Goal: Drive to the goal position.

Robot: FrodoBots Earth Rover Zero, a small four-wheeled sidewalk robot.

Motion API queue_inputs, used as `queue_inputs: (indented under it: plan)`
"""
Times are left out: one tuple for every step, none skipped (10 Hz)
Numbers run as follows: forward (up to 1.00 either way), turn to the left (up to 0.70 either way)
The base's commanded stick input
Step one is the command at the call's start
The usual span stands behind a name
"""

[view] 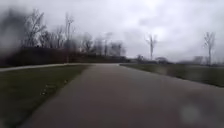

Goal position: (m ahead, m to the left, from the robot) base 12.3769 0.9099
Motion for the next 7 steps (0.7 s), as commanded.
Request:
queue_inputs:
  plan:
    - [0.70,0.00]
    - [0.70,0.00]
    - [0.70,0.00]
    - [0.70,0.00]
    - [0.70,0.00]
    - [0.70,0.00]
    - [0.70,0.00]
